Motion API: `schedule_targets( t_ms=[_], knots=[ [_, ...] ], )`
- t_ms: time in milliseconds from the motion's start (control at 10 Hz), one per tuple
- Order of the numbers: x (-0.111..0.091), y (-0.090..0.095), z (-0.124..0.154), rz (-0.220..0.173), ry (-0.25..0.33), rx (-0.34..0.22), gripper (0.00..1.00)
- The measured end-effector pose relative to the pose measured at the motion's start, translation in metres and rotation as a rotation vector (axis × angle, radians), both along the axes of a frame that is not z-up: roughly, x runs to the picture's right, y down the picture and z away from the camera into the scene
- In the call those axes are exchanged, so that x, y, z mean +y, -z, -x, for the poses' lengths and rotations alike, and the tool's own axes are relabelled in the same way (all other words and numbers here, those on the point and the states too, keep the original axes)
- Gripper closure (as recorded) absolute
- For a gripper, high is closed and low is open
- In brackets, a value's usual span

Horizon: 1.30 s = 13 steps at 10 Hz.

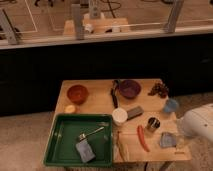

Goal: Wipe table surface with towel

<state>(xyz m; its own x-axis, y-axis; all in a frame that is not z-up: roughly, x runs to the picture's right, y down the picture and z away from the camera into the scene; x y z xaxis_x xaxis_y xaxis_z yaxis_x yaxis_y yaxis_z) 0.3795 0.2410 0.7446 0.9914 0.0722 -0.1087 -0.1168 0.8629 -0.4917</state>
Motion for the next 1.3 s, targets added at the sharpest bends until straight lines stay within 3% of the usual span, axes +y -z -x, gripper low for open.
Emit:
schedule_targets(
  t_ms=[300, 1300],
  knots=[
    [0.01, -0.012, 0.002, 0.05, 0.027, -0.024, 0.2],
    [0.028, -0.039, -0.002, 0.095, 0.02, -0.052, 0.2]
  ],
)
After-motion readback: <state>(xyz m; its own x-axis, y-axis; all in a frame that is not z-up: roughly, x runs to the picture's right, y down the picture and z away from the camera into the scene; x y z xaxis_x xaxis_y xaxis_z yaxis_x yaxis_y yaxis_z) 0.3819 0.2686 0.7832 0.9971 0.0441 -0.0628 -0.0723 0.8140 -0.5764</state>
